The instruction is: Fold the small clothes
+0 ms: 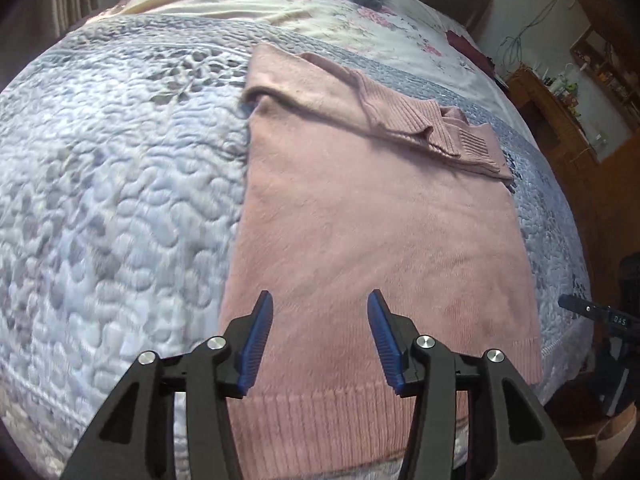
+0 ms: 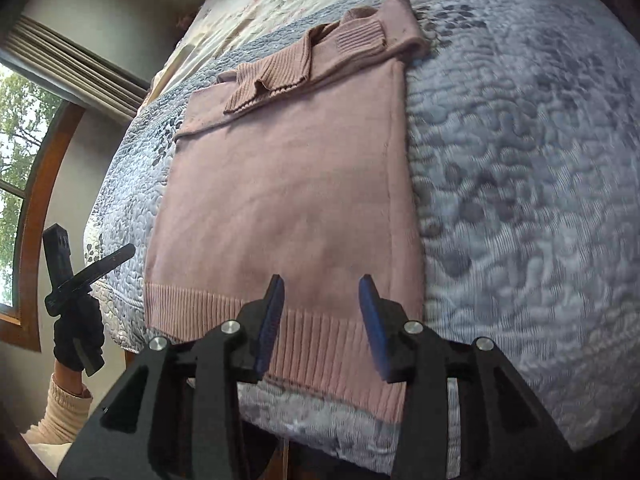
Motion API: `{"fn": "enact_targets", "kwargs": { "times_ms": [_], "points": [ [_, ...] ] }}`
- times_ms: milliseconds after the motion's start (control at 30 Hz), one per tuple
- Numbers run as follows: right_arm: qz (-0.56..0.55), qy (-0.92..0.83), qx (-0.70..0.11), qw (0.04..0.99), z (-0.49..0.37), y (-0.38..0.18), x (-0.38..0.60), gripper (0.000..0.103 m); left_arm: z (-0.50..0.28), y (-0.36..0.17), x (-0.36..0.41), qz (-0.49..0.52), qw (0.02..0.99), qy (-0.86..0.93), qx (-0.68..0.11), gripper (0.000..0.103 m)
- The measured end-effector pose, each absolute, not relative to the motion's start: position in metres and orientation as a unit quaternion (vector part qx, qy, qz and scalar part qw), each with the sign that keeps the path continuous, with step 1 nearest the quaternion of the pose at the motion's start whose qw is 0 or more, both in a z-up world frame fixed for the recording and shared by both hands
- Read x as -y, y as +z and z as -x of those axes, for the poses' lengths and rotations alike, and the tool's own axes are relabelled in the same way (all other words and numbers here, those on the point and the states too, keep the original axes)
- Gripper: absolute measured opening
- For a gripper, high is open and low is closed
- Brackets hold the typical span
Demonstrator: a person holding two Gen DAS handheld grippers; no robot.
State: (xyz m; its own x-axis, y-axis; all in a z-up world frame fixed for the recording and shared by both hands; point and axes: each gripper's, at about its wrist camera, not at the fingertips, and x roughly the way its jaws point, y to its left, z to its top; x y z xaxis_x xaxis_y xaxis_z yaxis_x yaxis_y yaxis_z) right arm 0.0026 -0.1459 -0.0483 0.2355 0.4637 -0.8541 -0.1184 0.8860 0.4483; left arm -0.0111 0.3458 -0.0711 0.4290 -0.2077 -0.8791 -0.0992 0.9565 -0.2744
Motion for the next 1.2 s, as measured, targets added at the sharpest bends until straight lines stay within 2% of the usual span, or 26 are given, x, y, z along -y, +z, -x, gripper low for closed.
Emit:
{"fn": "enact_targets", "kwargs": {
  "times_ms": [100, 233, 500, 700, 833, 933, 967, 1000, 1067, 1200],
  "points": [
    [-0.139, 0.163, -0.597, 0.773, 0.029, -0.046, 0.162, 0.053, 0.045, -0.070, -0.355, 0.130, 0.827, -0.017, -0.547, 0.055],
    [-0.140, 0.165, -0.605, 0.766, 0.046, -0.058, 0.174, 0.057, 0.071, -0.085, -0.368, 0.113, 0.822, -0.017, -0.557, 0.059],
    [-0.202, 0.145, -0.641, 0.726, 0.054, -0.111, 0.175, 0.057, 0.092, -0.130, -0.383, 0.193, 0.783, -0.037, -0.591, 0.059],
    [-0.222, 0.158, -0.644, 0.715, 0.052, -0.116, 0.175, 0.055, 0.092, -0.140, -0.378, 0.227, 0.778, -0.040, -0.584, 0.059],
    [-0.211, 0.175, -0.649, 0.710, 0.053, -0.124, 0.169, 0.054, 0.089, -0.141, -0.372, 0.230, 0.772, -0.041, -0.591, 0.051],
    [-0.214, 0.191, -0.653, 0.701, 0.053, -0.132, 0.163, 0.042, 0.089, -0.143, -0.372, 0.239, 0.769, -0.030, -0.591, 0.042],
    [-0.217, 0.197, -0.653, 0.698, 0.053, -0.134, 0.162, 0.030, 0.090, -0.144, -0.373, 0.248, 0.768, -0.029, -0.590, 0.030],
    [-0.221, 0.205, -0.654, 0.694, 0.053, -0.135, 0.161, 0.011, 0.093, -0.145, -0.377, 0.262, 0.764, -0.029, -0.589, 0.020],
    [-0.226, 0.214, -0.650, 0.694, 0.057, -0.134, 0.163, 0.010, 0.099, -0.145, -0.383, 0.284, 0.760, -0.019, -0.584, 0.011],
    [-0.246, 0.237, -0.631, 0.697, 0.059, -0.118, 0.169, 0.009, 0.103, -0.132, -0.386, 0.301, 0.766, -0.025, -0.567, 0.010]
  ]
}}
